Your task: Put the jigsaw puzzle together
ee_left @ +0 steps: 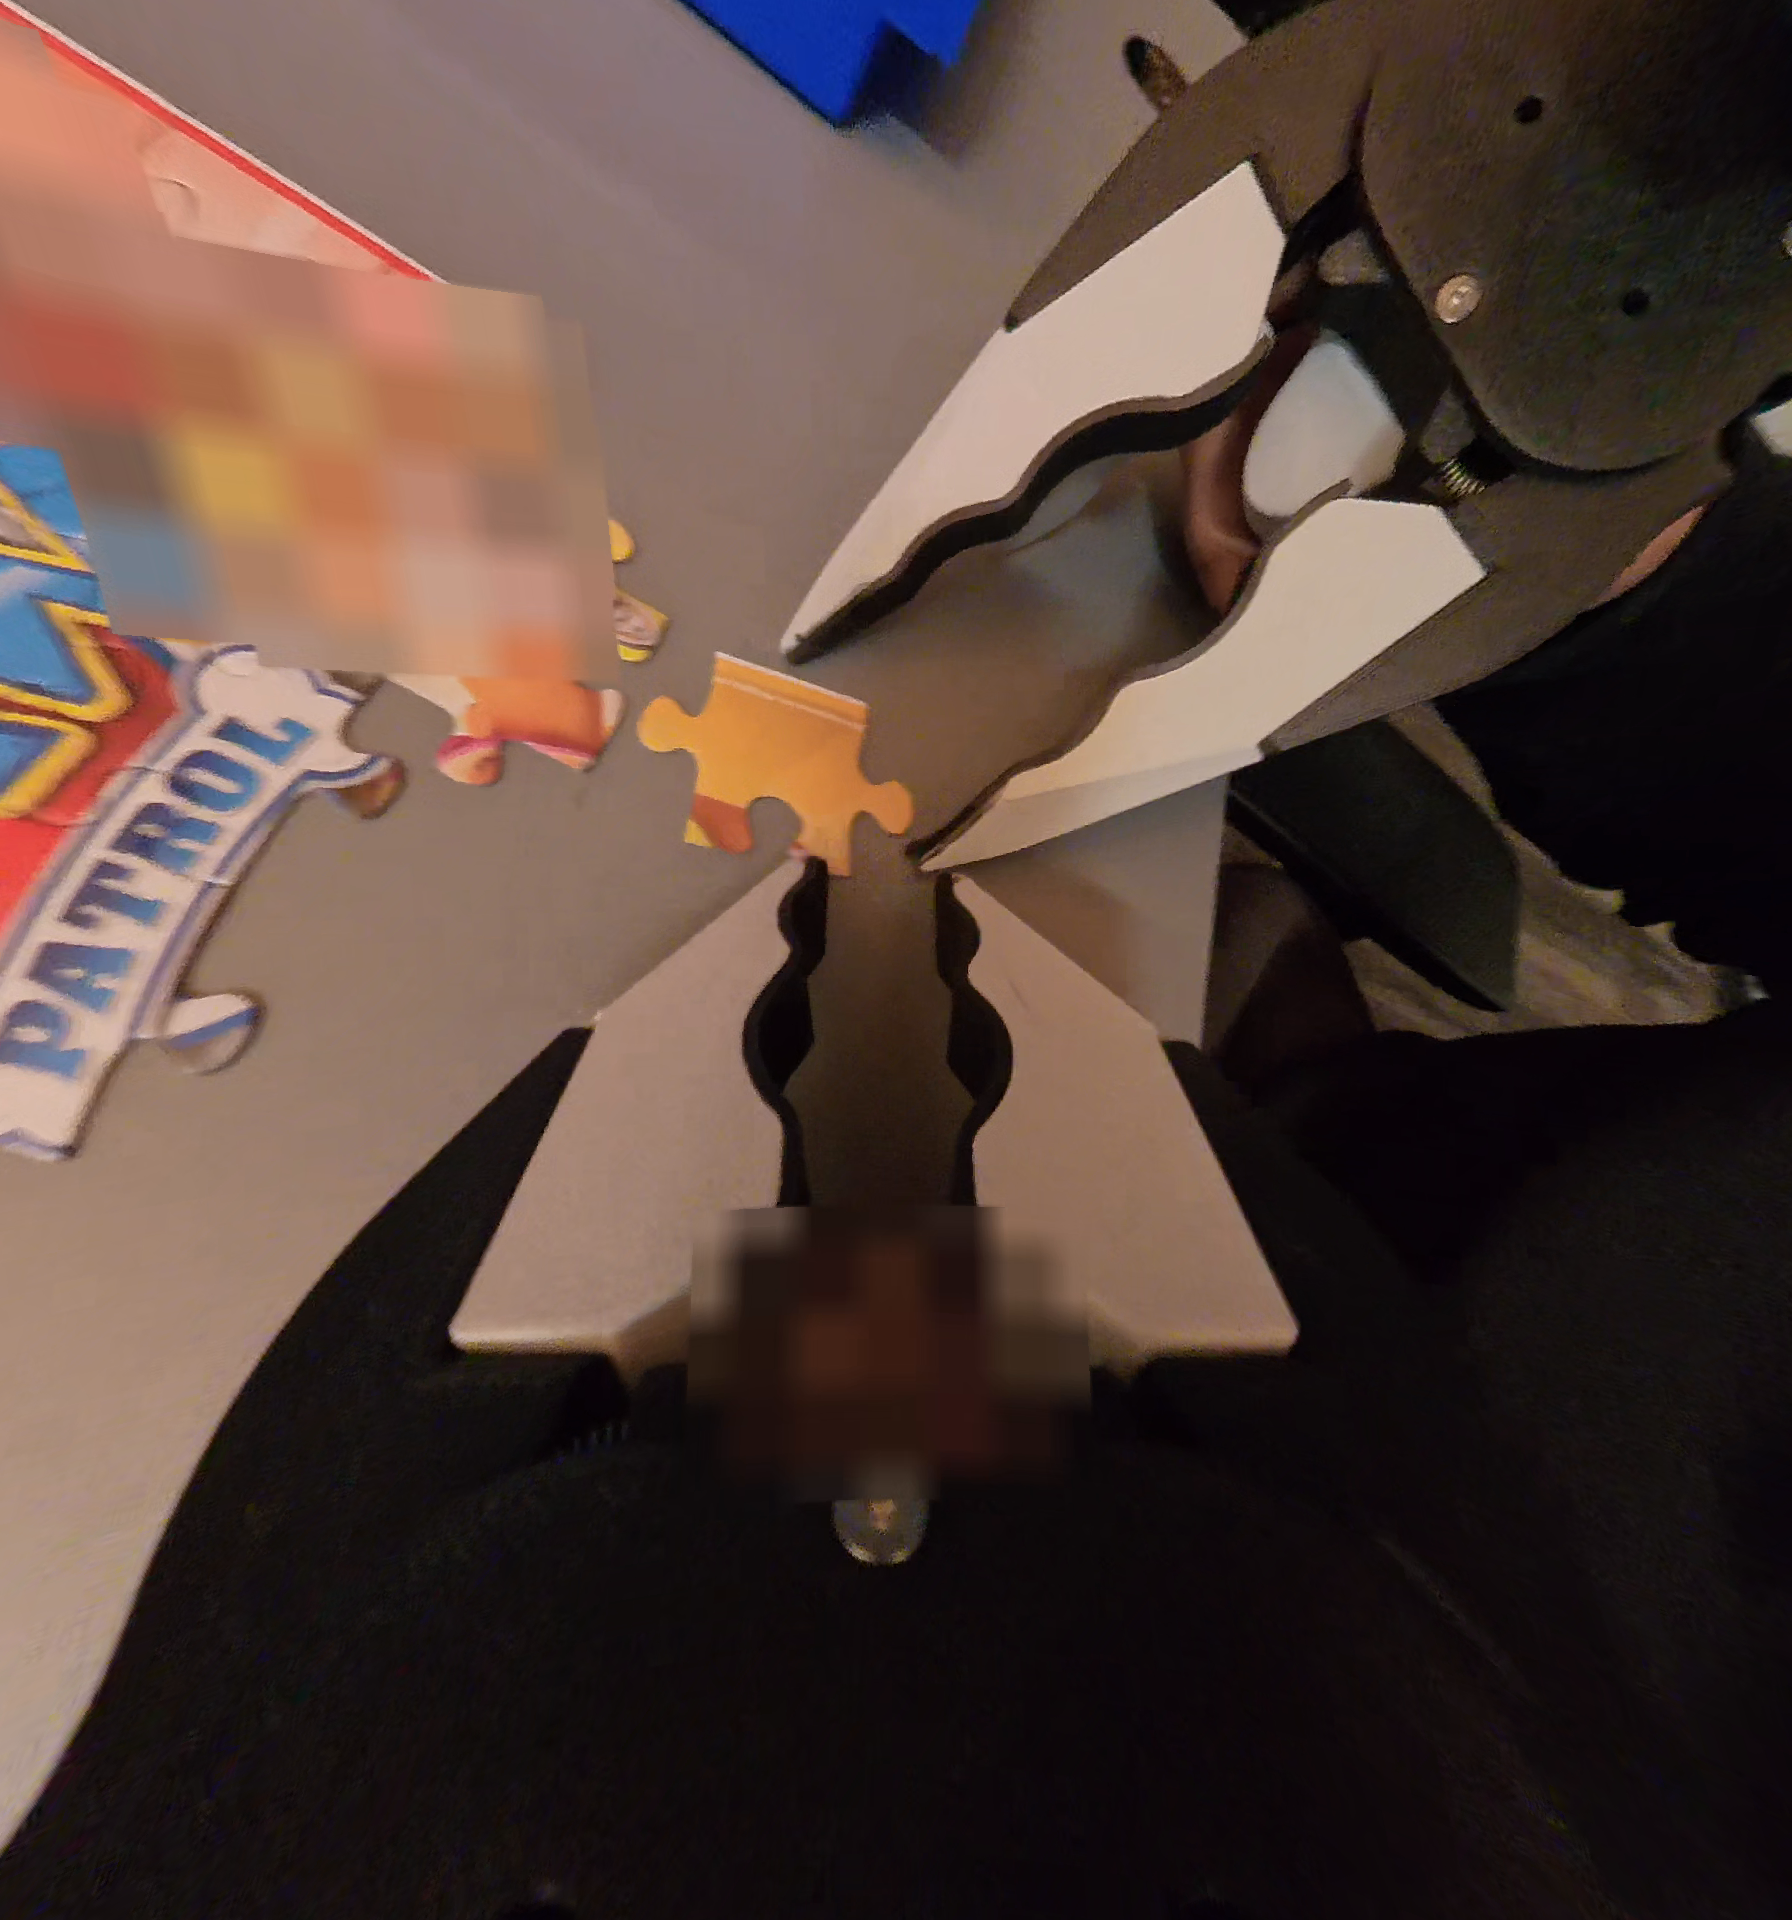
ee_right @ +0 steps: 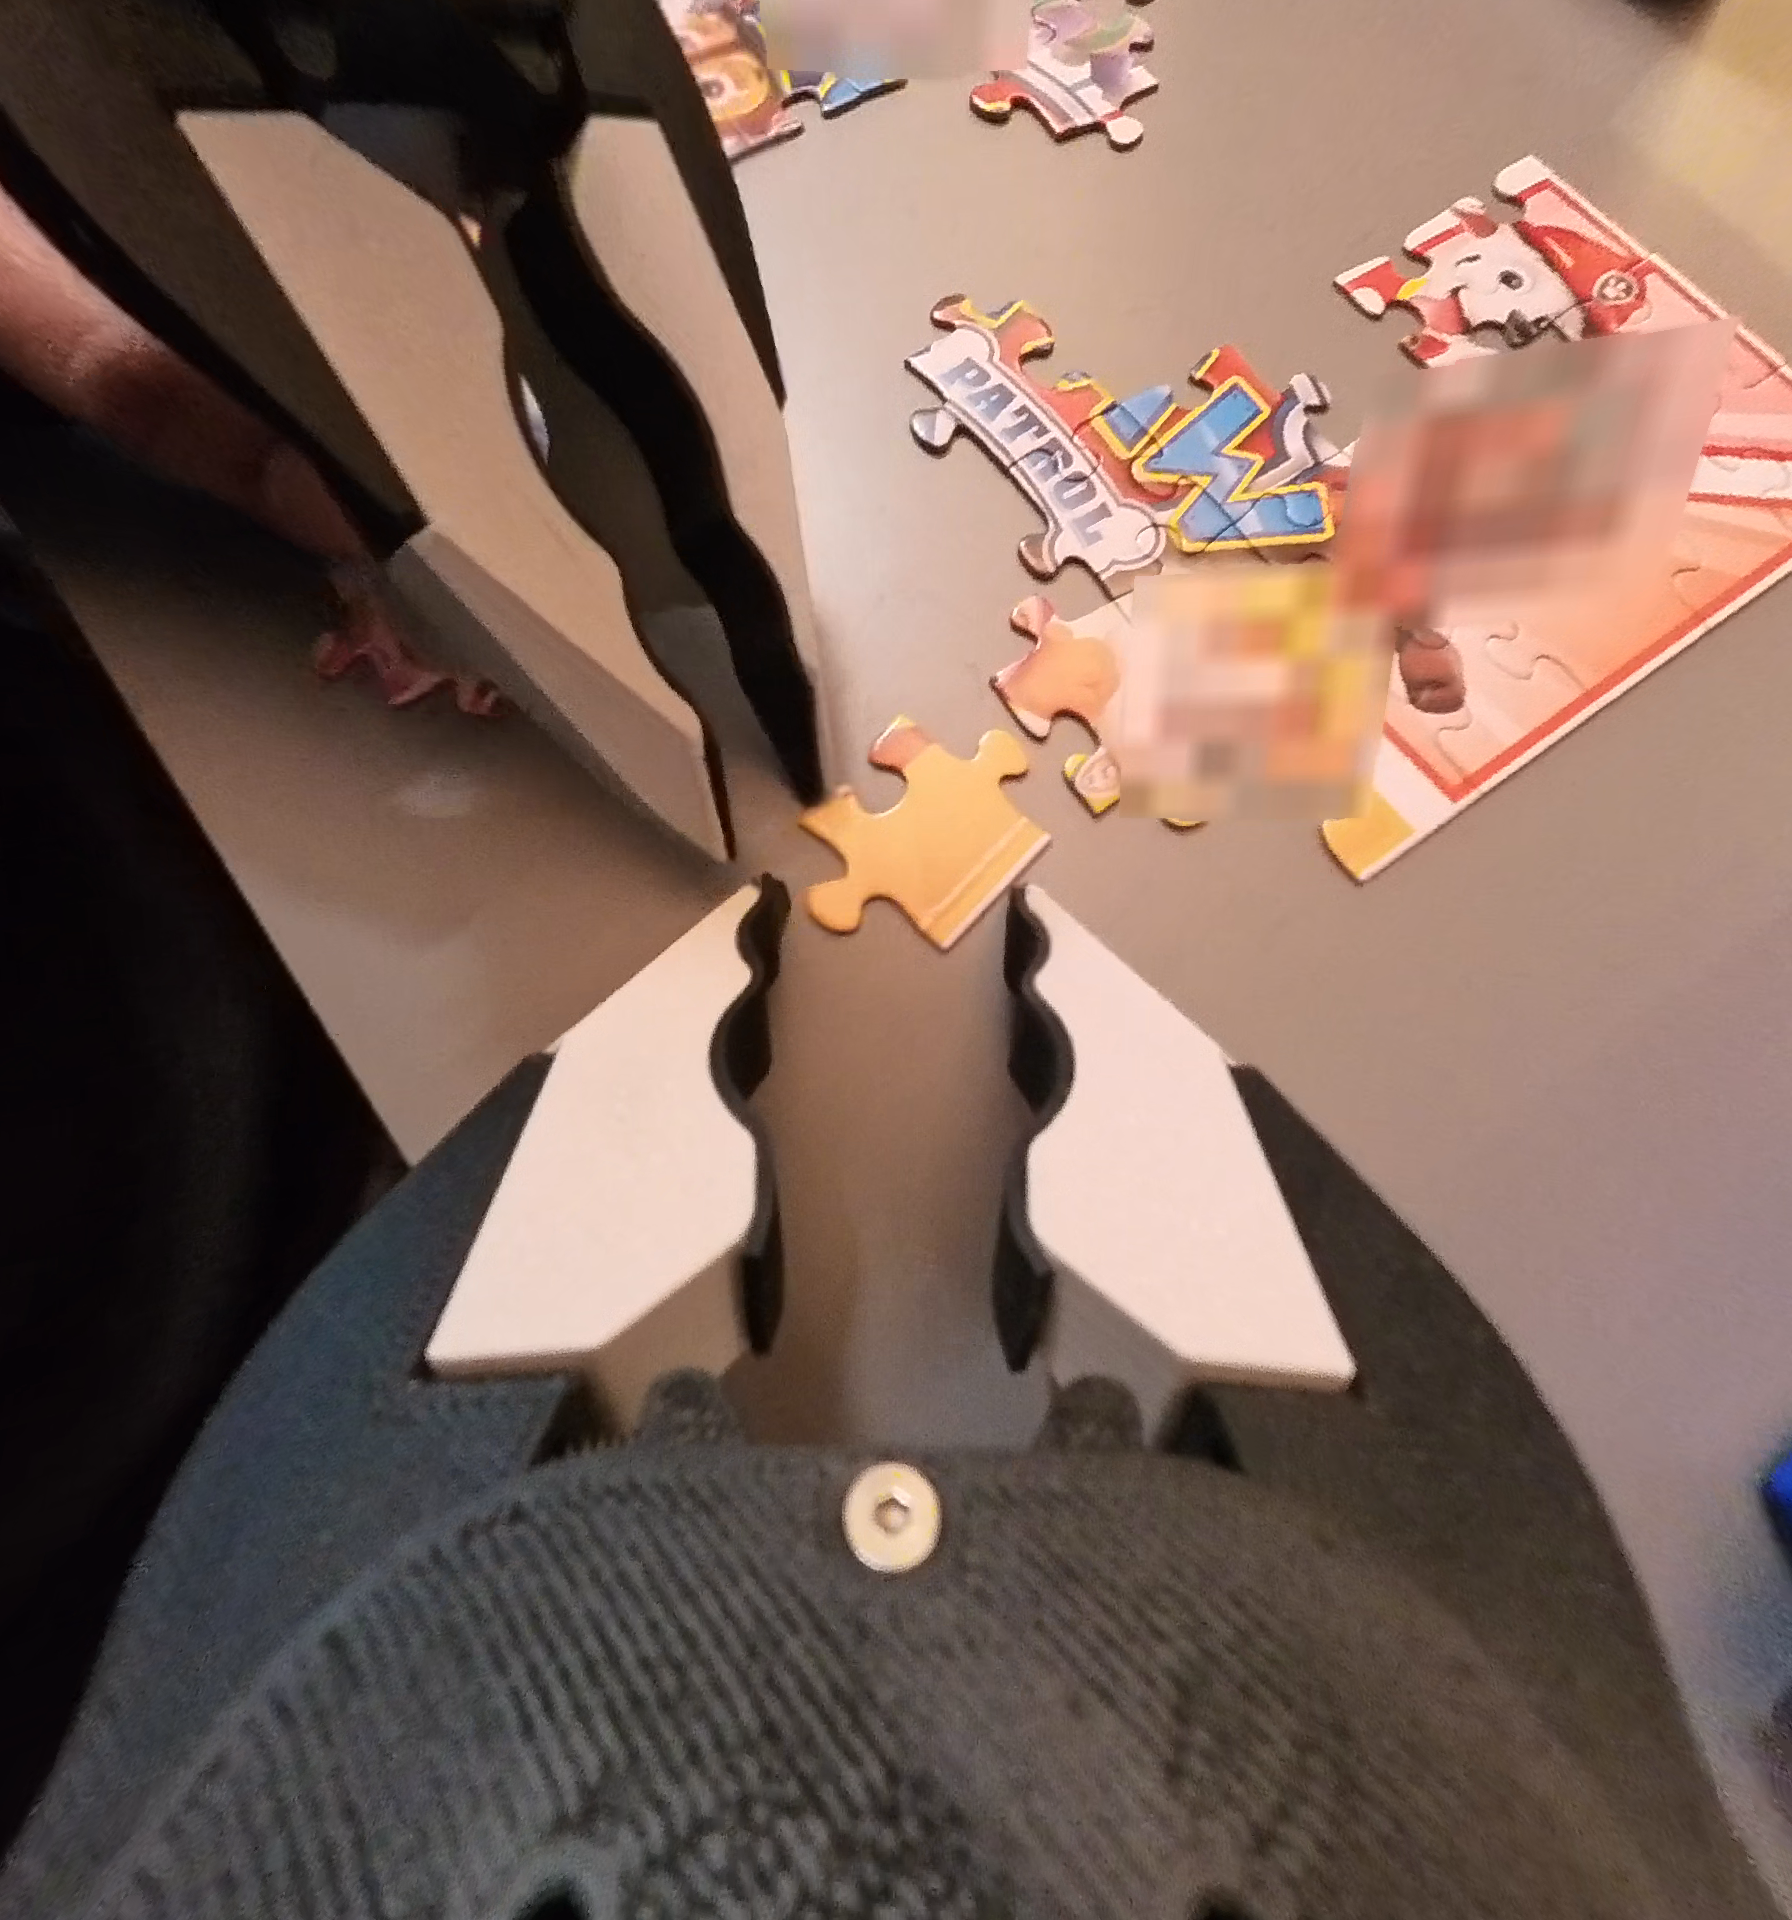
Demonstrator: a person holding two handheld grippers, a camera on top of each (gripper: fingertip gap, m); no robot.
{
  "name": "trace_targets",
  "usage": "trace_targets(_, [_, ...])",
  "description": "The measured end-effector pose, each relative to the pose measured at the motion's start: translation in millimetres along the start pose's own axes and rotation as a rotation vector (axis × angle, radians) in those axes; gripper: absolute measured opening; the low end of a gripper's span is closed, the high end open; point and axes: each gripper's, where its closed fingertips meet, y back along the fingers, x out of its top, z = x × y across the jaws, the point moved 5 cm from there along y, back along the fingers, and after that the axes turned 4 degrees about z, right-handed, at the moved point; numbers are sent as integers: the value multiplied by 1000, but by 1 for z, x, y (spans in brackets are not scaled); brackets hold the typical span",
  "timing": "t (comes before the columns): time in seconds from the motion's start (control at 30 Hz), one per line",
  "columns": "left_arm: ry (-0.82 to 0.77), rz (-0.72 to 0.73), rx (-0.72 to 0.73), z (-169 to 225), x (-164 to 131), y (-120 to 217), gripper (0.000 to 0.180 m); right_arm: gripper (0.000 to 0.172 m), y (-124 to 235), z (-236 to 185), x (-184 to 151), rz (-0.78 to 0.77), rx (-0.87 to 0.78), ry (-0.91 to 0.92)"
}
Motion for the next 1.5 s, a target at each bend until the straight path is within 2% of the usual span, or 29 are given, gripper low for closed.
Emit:
trace_targets(0.23, [14, -9, -62, 17, -9, -1, 20, 39, 9, -22, -7, -13, 12, 12])
trace_targets(0.37, [18, 73, -23, 15, -7, 11, 23, 41, 8, -15, 1, 7, -34, 49])
trace_targets(0.47, [22, 161, 41, 7, 0, 31, 23, 44, -1, -6, 13, 73, -29, 30])
trace_targets(0.6, [34, 241, 147, -8, 2, 68, 25, 50, -16, 2, 12, 22, -2, 29])
trace_targets(0.67, [39, 273, 220, -18, -1, 89, 25, 45, -16, 0, 12, 21, 23, 16])
trace_targets(0.83, [112, 369, 326, -37, -20, 128, 24, 34, -6, -12, 4, 15, 37, 24])
trace_targets(1.0, [147, 393, 425, -51, -38, 154, 24, 34, 9, -27, -6, -19, 43, 31])
trace_targets(1.17, [158, 455, 487, -60, -41, 181, 25, 40, 15, -31, -9, -21, 32, 46])
trace_targets(1.27, [149, 470, 524, -64, -43, 190, 25, 46, 22, -26, 7, 83, 9, 45])
trace_targets(1.5, [76, 475, 573, -73, -47, 186, 30, 42, 30, 16, 55, 356, -133, 66])
